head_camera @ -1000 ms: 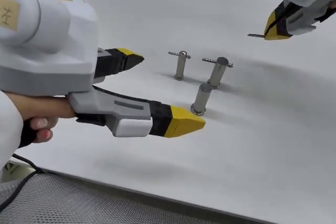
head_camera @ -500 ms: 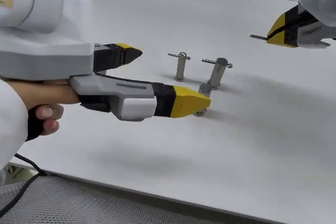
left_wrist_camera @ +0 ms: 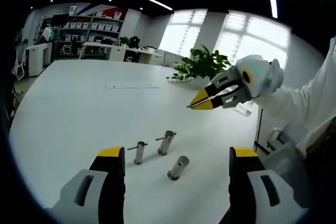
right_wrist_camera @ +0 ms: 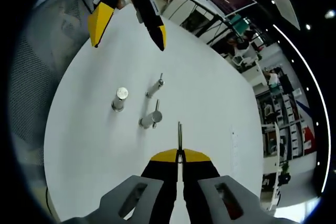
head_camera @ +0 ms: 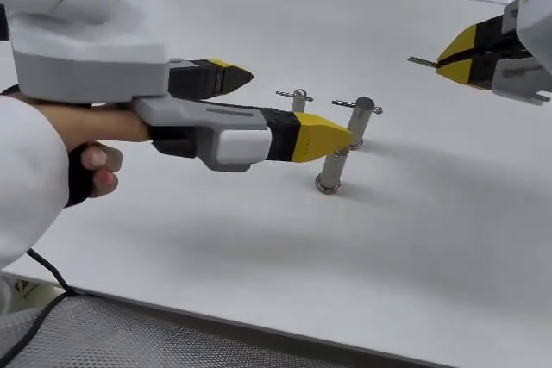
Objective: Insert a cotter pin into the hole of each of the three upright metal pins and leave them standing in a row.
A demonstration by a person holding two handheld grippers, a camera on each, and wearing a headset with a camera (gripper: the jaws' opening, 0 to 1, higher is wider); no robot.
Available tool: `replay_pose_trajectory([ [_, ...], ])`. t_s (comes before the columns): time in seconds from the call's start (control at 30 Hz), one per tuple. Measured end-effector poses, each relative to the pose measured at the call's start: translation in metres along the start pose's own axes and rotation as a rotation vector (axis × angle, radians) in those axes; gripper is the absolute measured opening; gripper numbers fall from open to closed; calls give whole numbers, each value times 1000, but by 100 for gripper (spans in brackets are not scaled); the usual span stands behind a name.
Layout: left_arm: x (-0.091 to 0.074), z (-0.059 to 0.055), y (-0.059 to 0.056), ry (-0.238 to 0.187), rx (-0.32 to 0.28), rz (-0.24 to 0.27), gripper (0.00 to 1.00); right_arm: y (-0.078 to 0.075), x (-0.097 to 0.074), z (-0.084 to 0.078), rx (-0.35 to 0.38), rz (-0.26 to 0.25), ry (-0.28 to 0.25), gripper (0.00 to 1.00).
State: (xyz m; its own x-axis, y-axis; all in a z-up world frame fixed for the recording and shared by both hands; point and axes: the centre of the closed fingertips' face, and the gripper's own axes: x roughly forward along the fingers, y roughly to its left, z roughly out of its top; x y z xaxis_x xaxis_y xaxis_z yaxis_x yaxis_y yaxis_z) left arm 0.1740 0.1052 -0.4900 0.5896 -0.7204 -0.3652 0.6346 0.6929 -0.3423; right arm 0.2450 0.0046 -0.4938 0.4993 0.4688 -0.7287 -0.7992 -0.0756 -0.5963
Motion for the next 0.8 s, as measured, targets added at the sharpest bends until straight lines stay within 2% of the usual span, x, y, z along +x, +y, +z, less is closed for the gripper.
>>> replay_pose_trajectory([
  [0.07, 4, 1, -1, -4, -7, -3, 76, 0, -2, 4, -7, -16, -12, 0],
  [0.17, 9, 2, -4, -6, -14, -11, 73, 4, -5, 10, 24, -13, -47, 0],
  [0.43, 21, 7, -9, -13, -46, -45, 62, 17, -5, 23, -3, -25, -68, 0],
  [0.6, 24, 7, -14, -12, -61, -71, 49, 26, -6, 36, -11, -23, -96, 0],
  [0.8, 27, 8, -15, -11, -79, -82, 42, 32, -7, 48, -20, -21, -116, 0],
])
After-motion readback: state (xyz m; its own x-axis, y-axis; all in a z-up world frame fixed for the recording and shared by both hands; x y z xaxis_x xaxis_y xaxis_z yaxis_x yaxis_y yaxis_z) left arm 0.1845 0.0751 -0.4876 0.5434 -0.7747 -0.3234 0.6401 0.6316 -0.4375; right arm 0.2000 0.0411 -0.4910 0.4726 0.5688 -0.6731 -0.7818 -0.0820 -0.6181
